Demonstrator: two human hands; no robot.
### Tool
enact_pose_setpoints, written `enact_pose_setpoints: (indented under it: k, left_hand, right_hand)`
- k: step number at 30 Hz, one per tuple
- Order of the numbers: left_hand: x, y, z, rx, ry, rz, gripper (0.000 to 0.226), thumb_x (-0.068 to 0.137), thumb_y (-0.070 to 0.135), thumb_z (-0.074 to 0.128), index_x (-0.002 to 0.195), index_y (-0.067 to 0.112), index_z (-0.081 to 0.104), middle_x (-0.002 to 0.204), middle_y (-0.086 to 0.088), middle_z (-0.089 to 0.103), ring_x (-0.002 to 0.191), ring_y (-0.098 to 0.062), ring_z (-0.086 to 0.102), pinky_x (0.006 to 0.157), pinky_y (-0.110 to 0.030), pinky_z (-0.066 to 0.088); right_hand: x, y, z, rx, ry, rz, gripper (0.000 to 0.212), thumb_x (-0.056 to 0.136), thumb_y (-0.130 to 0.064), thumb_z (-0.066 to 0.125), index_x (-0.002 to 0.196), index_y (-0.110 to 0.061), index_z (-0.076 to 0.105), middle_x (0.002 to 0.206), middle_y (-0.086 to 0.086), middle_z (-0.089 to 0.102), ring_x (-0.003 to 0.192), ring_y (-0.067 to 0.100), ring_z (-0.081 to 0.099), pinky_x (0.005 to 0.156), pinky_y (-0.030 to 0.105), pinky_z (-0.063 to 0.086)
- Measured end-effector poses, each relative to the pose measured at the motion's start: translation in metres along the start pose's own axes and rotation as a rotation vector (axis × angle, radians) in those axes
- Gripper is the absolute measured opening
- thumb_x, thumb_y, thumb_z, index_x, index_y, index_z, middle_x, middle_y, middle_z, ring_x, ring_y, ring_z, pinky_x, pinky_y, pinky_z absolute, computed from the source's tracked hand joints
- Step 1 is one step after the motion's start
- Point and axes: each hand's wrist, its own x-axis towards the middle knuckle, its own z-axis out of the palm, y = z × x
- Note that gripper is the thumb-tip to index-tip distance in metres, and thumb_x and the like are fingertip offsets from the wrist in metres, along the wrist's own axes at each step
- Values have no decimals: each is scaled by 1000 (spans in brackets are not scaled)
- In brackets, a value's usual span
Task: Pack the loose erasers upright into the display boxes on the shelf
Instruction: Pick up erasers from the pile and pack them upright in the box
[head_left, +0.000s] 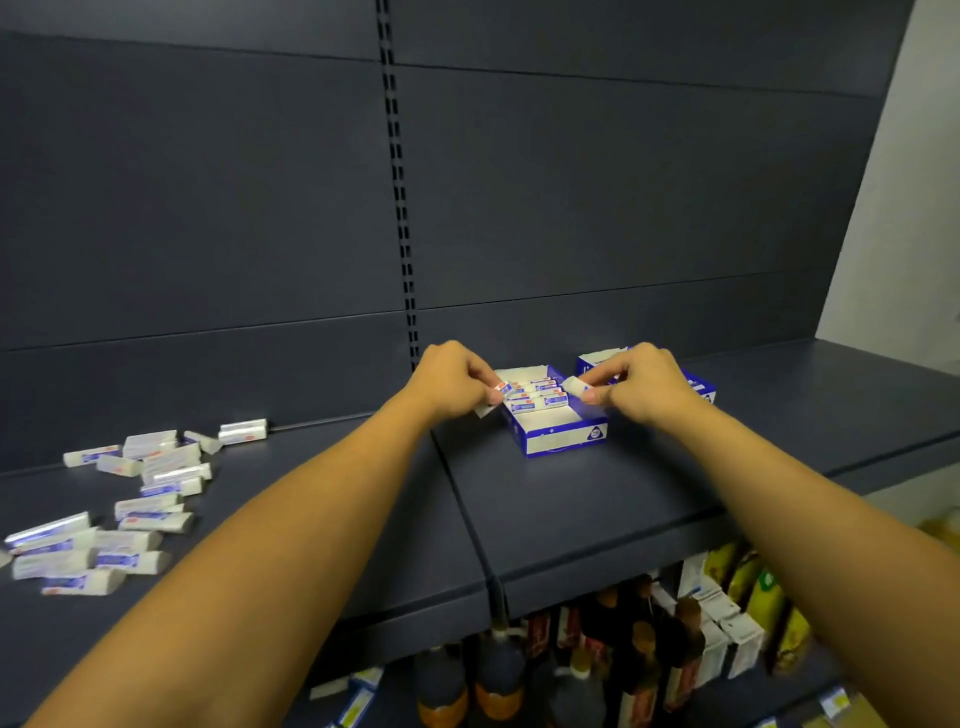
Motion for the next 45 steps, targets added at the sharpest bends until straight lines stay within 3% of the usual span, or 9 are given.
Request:
enact_pose_setpoints:
  k: [6,11,15,20,26,31,35,40,45]
  left_hand:
    - [38,2,21,-61,-4,44,13,86,16,78,99,16,81,96,3,77,93,-8,69,82,-21,56]
    - [58,2,38,-50,14,59,14,86,16,78,99,18,81,95,3,77,89,-5,68,77,-18,54]
    - [65,-6,49,-120,87,4,15,88,17,77,102,17,80,97,2,77,91,-7,68,76,-22,57]
    - [71,-14,57,-74,97,-49,14,87,18,78,101,19,80,98,5,77,89,-3,68,78,-18,55]
    - [70,-17,62,-90,140,-75,12,84,18,81,94,25,82,90,10,77,88,-12,69,81,-28,57]
    - [70,-17,69,-139,151,-81,13,82,18,82,91,27,82,83,13,76,80,-5,68,74,-22,54]
    - [69,-19,69,-99,153,-80,13,82,20,82,94,27,82,87,11,77,87,-13,70,82,-30,57]
    - [71,-11,70,172,55,40,16,85,24,79,101,24,81,90,12,70,81,-8,62,72,-22,48]
    - [73,-8,76,349,-50,68,20,88,26,76,107,22,80,105,5,75,91,-10,65,85,-32,57]
  right_hand:
    - [44,15,17,38,-10,-28,29,87,-19,77,116,-16,75,122,6,69,95,11,54,77,28,47]
    - [76,31,35,32,-48,-85,31,87,-22,77,117,-17,74,117,2,71,81,7,57,63,16,42]
    - [101,42,40,113,-88,-107,27,89,-22,74,116,-18,73,116,0,71,81,6,59,62,16,45]
    - [119,47,44,226,-108,-171,20,88,-19,75,108,-19,74,88,-9,69,79,8,64,61,15,45]
    - [126,61,57,388,-166,-147,12,84,-17,79,95,-20,74,72,-5,69,77,15,69,62,19,48]
    - [131,62,57,435,-251,-117,17,81,-16,82,81,-28,71,85,-3,73,84,13,71,66,22,52]
    - [134,63,60,466,-245,-105,13,82,-17,82,88,-24,73,89,-1,74,88,15,71,71,26,54]
    - [132,65,57,568,-203,-47,8,84,-17,80,90,-18,75,84,-1,75,80,11,71,61,18,49]
    - [127,64,60,681,-219,56,10,85,-20,79,89,-19,69,92,1,74,82,13,71,52,15,48]
